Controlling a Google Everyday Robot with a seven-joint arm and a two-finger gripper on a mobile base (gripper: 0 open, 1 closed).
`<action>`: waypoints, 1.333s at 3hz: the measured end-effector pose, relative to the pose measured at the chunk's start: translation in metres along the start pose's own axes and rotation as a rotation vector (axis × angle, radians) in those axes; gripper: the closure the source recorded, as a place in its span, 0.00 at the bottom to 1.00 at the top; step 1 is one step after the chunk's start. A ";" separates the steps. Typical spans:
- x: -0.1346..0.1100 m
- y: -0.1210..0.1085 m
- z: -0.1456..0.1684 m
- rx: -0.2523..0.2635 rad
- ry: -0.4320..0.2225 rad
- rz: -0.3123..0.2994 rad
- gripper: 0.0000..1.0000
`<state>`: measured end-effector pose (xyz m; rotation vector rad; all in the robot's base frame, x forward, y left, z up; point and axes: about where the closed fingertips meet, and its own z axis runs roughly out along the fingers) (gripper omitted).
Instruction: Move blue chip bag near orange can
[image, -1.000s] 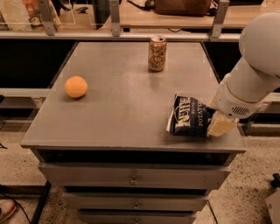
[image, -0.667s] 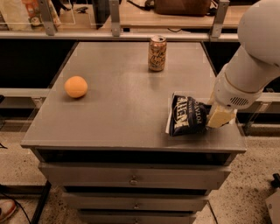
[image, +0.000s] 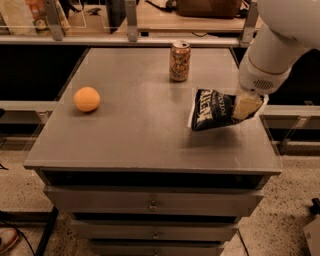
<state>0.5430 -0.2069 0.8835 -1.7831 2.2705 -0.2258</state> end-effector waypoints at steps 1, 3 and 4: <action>-0.008 -0.038 0.007 0.012 0.016 0.020 1.00; -0.021 -0.095 0.023 0.029 -0.042 0.061 0.82; -0.028 -0.106 0.024 0.034 -0.101 0.070 0.59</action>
Offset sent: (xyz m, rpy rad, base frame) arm 0.1195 -0.0028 0.0089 0.0235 -0.0402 -0.0563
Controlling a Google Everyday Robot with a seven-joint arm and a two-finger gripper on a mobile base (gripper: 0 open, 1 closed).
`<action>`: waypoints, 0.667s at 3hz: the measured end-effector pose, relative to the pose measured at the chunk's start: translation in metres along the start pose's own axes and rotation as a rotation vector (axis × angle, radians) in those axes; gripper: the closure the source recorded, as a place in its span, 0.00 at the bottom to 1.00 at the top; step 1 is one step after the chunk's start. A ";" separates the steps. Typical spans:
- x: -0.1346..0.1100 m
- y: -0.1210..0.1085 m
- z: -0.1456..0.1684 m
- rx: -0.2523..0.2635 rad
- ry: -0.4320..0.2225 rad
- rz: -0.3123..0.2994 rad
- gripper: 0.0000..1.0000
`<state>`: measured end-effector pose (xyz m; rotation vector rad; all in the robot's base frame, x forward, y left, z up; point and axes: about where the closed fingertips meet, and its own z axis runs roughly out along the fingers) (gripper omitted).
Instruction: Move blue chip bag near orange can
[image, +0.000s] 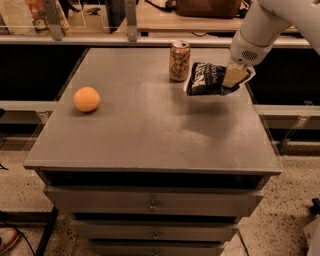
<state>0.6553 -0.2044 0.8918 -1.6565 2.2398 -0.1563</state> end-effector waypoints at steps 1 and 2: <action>-0.001 0.000 0.002 -0.002 -0.001 -0.001 0.36; -0.001 0.000 0.004 -0.004 -0.001 -0.001 0.13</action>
Offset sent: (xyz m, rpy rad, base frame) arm 0.0008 0.0010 -0.0010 0.0020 0.0007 0.0012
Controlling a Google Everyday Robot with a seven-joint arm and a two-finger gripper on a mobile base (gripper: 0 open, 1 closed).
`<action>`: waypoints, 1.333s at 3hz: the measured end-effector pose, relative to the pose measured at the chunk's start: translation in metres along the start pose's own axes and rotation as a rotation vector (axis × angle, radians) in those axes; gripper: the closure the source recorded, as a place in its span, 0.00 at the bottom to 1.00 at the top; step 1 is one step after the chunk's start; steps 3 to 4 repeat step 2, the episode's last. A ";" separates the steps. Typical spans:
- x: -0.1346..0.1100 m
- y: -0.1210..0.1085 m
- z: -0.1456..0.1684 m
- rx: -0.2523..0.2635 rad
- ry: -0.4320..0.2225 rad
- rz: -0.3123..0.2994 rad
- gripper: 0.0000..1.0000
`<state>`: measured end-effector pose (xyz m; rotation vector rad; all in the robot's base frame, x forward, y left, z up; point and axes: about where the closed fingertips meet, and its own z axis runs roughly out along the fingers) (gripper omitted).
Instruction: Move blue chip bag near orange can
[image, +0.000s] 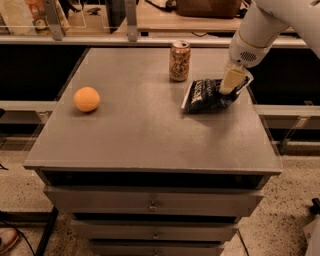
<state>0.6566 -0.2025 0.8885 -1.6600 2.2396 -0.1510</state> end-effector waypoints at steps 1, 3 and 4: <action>0.000 0.000 0.002 -0.002 0.000 -0.001 0.00; 0.000 0.000 0.002 -0.002 0.000 -0.001 0.00; 0.000 0.000 0.002 -0.002 0.000 -0.001 0.00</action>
Offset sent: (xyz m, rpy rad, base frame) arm 0.0005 0.0007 -0.0019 -0.0001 0.0022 0.0012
